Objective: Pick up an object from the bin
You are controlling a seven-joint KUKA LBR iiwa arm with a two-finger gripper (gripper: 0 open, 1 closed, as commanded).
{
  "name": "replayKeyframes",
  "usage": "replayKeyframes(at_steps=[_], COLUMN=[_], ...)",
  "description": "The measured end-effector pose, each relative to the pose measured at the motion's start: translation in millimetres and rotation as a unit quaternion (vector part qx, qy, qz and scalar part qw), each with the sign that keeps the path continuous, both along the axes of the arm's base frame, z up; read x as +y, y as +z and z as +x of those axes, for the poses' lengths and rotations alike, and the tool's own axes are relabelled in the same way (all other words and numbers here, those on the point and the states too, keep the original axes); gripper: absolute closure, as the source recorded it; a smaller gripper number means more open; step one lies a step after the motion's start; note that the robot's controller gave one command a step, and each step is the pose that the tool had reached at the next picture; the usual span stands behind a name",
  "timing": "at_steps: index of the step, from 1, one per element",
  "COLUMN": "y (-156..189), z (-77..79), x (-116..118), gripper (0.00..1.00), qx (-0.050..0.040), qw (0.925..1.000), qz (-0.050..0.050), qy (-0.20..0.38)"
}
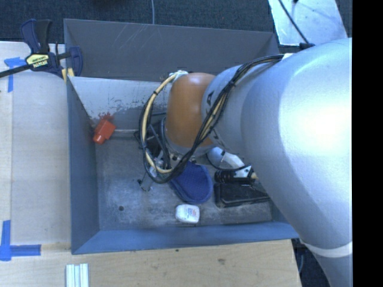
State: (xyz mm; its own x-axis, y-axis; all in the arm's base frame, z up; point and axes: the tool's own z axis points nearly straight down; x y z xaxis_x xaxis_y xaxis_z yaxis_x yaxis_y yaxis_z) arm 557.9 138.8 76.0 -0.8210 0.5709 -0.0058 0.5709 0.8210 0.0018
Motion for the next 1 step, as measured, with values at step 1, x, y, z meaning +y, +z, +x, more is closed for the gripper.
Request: replayKeyframes(at_steps=[1], y=[5.6], z=[2.1], x=[4.0], gripper=[1.0], qx=[-0.0057], qw=[1.0], qz=[0.002], qy=[0.003])
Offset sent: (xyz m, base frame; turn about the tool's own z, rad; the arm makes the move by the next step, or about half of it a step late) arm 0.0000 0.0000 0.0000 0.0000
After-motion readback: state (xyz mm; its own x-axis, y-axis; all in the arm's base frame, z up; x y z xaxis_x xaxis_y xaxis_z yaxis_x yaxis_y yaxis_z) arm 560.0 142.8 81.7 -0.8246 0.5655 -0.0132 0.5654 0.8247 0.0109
